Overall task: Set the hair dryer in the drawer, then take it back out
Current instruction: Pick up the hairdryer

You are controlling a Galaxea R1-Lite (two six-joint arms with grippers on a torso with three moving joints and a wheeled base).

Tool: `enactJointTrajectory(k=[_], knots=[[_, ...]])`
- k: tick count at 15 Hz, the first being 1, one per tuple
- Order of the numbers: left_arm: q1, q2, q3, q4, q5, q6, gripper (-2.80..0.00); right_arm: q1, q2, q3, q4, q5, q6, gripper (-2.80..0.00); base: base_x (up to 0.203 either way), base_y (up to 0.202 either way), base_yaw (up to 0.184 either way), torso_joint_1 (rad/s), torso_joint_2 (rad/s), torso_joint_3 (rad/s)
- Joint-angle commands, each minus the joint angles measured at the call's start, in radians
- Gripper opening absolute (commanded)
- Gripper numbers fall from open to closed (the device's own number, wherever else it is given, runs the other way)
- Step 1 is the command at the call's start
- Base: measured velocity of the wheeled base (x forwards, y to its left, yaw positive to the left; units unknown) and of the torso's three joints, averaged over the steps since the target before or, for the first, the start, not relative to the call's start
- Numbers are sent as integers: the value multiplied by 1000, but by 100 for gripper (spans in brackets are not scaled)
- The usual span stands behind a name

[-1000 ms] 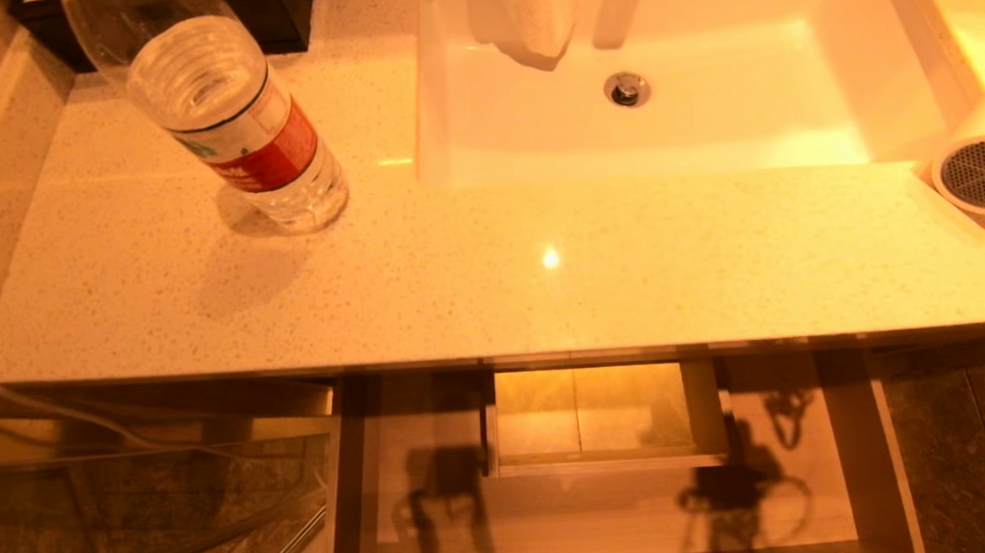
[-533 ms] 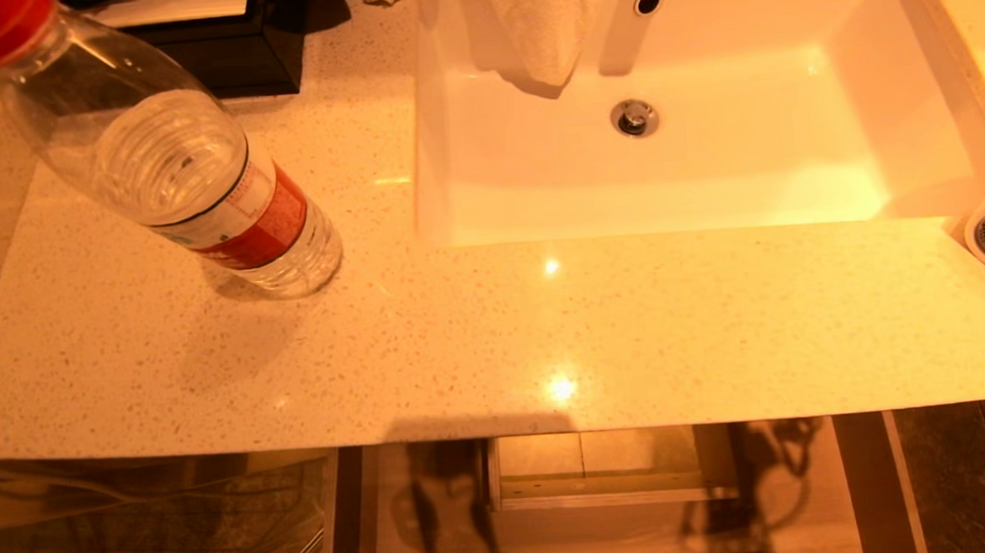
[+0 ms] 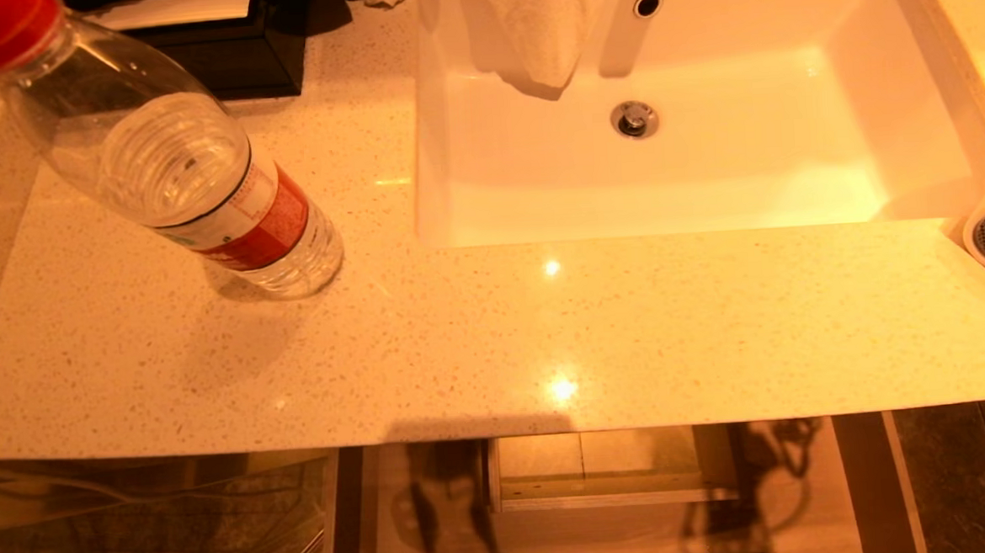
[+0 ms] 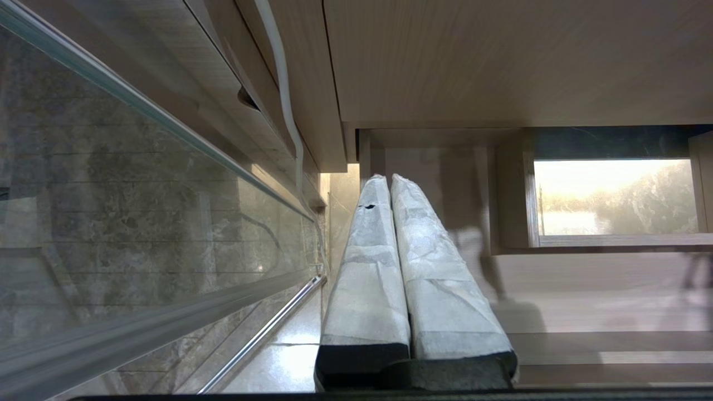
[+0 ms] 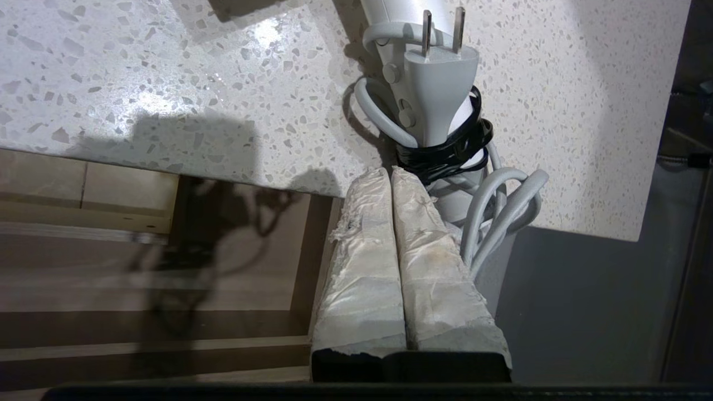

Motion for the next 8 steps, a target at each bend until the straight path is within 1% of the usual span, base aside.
enactJointTrajectory(k=[1, 4, 5, 6, 8], knots=[[0, 0, 0, 0, 0, 0, -280, -1, -4, 3, 4, -8, 20, -280, 0, 0, 0, 0, 0, 0], [0, 0, 0, 0, 0, 0, -280, -18, 8, 1, 7, -59, 33, -280, 0, 0, 0, 0, 0, 0], [0, 0, -1, 0, 0, 0, -280, -30, 17, 1, 7, -60, 49, -280, 0, 0, 0, 0, 0, 0], [0, 0, 0, 0, 0, 0, -280, -33, 27, 0, 7, -67, 84, -280, 0, 0, 0, 0, 0, 0], [0, 0, 0, 0, 0, 0, -280, -34, 30, 7, 10, -143, 129, -280, 0, 0, 0, 0, 0, 0]])
